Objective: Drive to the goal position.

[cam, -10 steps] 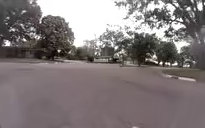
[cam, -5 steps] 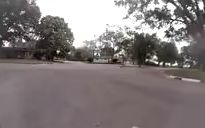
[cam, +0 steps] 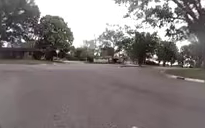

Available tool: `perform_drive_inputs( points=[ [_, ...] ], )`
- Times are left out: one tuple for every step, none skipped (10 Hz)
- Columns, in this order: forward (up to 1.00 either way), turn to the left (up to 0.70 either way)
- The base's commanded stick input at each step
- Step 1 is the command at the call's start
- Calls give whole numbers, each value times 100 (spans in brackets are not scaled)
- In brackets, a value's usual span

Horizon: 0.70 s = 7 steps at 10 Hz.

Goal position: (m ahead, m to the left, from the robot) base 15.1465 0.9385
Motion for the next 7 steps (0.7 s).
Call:
perform_drive_inputs(
  points=[
    [70, 0],
    [70, 0],
    [70, 0],
    [70, 0],
    [70, 0],
    [70, 0],
    [70, 0]
  ],
)
